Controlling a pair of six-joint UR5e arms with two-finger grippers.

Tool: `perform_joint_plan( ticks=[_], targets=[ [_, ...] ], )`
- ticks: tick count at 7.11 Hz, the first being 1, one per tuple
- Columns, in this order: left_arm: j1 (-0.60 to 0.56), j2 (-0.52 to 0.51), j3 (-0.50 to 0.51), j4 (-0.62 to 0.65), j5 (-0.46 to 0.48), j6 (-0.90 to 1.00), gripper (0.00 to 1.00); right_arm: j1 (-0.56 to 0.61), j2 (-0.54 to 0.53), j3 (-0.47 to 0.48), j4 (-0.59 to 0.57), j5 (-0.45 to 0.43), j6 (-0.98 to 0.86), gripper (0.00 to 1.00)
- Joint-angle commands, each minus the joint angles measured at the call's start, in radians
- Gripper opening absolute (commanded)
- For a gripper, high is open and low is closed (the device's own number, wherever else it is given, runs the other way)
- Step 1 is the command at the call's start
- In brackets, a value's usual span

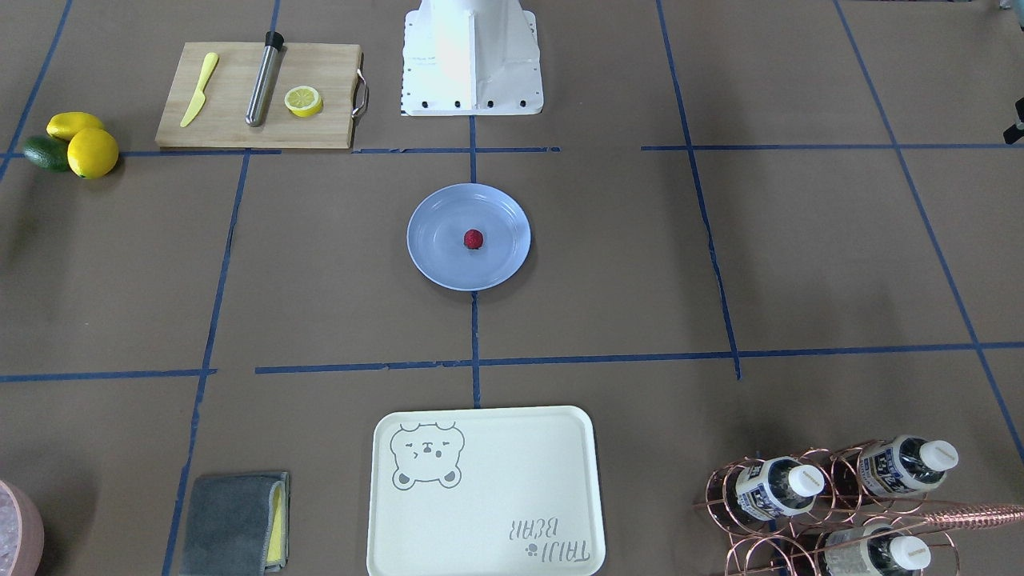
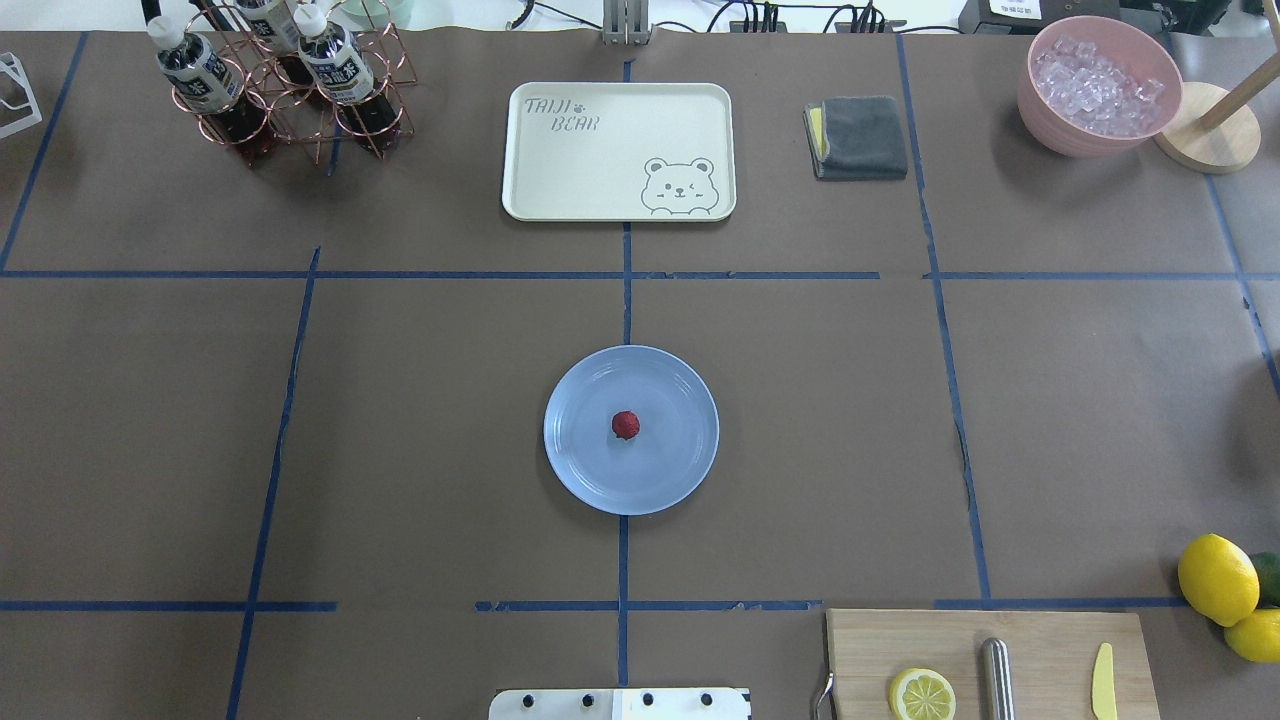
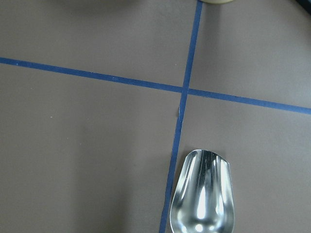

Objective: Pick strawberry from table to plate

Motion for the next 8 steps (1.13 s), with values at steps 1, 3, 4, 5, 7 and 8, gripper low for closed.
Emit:
perform_joint_plan(
  ticks=[1,3,4,5,7,8],
  targets=[
    [0.0,0.002,0.017,-0.004,-0.065,0.0,1.0,-0.001,-0.007,-0.021,0.004,0.043,-0.009,1.0],
    [0.0,-0.003,0.014,-0.01,-0.065,0.0,1.0,-0.001,-0.007,-0.023,0.023,0.034,-0.015,1.0],
    [0.0,-0.006,0.013,-0.01,-0.065,0.0,1.0,-0.001,-0.01,-0.029,0.05,0.027,-0.015,1.0],
    [0.0,-0.026,0.016,-0.009,-0.059,0.0,1.0,-0.001,-0.01,-0.026,0.054,0.027,-0.015,1.0],
    [-0.003,-0.058,0.017,-0.007,-0.038,0.0,1.0,-0.009,-0.002,-0.027,0.055,-0.008,-0.014,1.0],
    [-0.006,-0.075,0.028,-0.007,0.034,0.0,1.0,-0.012,0.002,-0.029,0.055,-0.031,-0.006,1.0]
  ],
)
